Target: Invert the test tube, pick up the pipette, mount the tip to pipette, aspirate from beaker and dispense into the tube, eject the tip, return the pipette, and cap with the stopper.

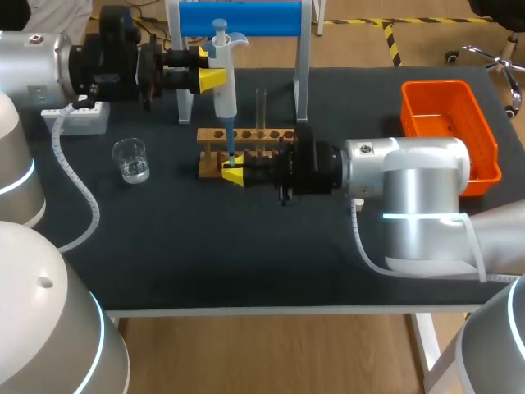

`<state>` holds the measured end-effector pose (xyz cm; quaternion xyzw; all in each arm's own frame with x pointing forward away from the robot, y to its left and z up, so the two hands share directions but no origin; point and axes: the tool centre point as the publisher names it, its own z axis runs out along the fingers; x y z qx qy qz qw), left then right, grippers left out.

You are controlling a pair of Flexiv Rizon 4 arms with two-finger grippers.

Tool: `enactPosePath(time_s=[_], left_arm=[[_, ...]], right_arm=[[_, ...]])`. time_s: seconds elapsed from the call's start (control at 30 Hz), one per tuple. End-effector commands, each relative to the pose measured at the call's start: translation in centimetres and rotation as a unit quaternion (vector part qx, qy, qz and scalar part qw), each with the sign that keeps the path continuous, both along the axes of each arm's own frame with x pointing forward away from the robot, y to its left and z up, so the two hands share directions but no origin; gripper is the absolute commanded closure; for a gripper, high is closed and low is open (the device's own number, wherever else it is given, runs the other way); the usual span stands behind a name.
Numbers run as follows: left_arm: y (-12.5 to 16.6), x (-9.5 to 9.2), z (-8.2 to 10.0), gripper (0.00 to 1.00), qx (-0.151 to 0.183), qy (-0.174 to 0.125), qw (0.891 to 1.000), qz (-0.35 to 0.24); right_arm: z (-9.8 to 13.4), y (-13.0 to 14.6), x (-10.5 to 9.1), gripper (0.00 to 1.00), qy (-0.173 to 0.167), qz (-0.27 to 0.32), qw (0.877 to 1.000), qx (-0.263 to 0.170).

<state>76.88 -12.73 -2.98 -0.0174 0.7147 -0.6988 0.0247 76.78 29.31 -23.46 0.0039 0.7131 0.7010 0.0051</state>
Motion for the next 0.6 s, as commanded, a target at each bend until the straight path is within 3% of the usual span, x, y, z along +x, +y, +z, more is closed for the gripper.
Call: enactPosePath(time_s=[0.03,0.6], left_arm=[[0.03,-0.06,-0.27,1.0,0.0,0.0,1.0,0.001],[0.03,-0.06,-0.27,1.0,0.0,0.0,1.0,0.001]], right_arm=[[-0.03,-0.03,-0.2,1.0,0.001,0.0,1.0,-0.002],[-0.33,0.05,0.12,1.0,-0.014,0.005,1.0,-0.015]])
